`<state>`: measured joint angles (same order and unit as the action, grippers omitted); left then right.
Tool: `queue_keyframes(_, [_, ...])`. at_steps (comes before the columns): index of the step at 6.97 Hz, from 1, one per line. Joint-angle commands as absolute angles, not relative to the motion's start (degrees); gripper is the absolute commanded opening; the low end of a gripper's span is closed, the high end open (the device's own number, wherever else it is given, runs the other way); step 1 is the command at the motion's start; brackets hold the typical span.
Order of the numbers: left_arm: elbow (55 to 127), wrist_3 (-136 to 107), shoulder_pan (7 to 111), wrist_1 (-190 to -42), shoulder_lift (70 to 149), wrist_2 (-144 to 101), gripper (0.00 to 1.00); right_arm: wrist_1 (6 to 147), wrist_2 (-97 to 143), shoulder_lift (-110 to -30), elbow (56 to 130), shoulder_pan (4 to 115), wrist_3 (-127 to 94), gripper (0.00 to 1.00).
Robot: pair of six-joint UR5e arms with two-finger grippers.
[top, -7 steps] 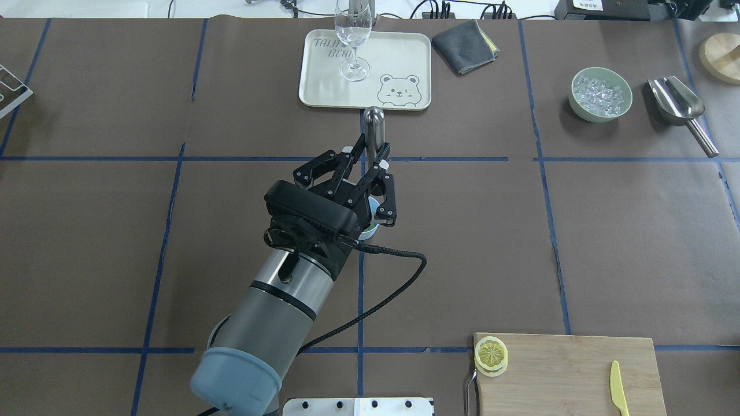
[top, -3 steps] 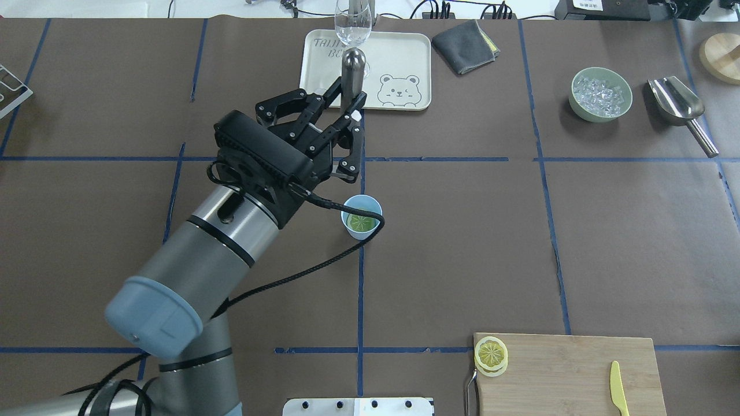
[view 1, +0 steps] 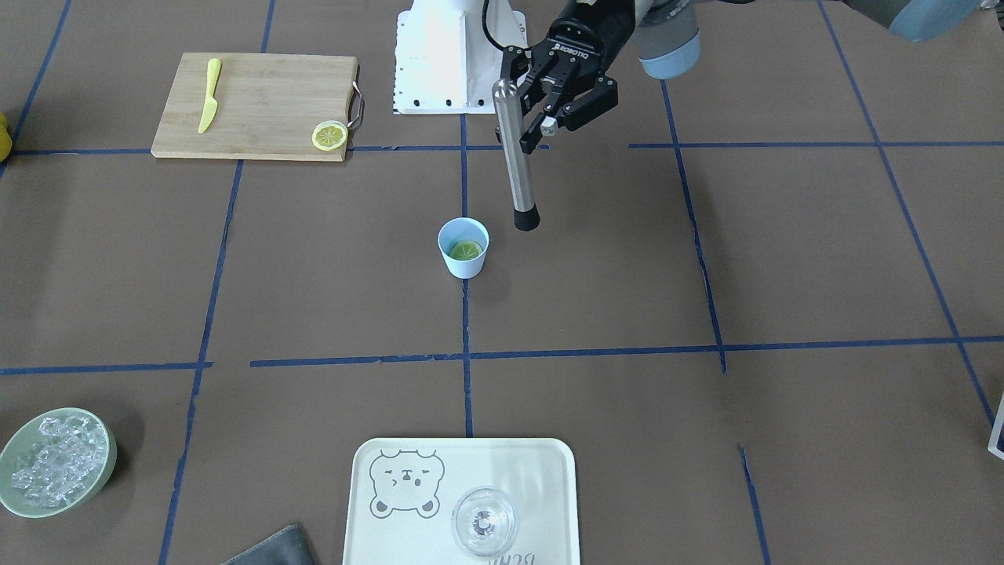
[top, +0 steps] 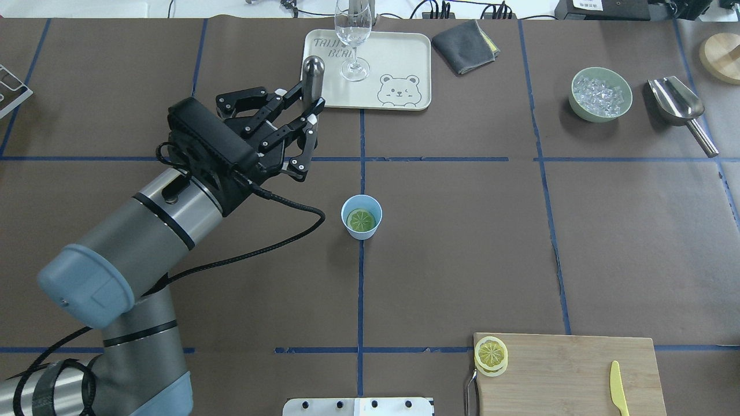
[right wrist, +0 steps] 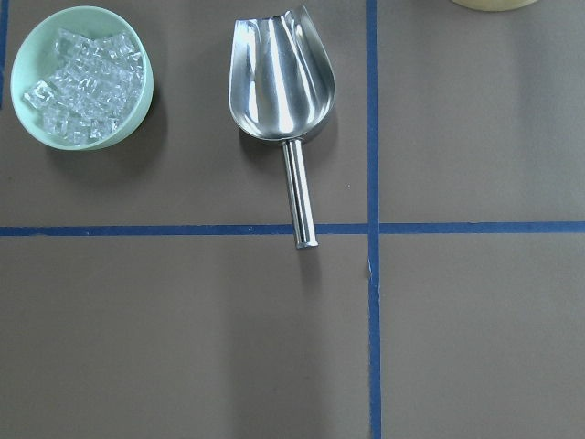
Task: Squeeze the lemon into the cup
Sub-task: 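Carry the metal rod back toward its starting spot with the left gripper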
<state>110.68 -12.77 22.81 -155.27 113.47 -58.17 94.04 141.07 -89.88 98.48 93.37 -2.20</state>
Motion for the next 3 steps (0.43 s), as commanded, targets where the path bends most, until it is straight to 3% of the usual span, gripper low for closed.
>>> queue_keyframes(1, [114.23, -13.01, 23.20, -154.87, 105.16, -61.33, 0.00, 94.04, 141.06, -90.52, 98.44, 93.34, -2.20, 1.00])
queue_keyframes(3, [118.37, -15.45, 23.38, -154.78, 97.07, -64.14, 0.00, 94.04, 138.80, -91.23, 98.26, 93.43, -1.67, 1.00])
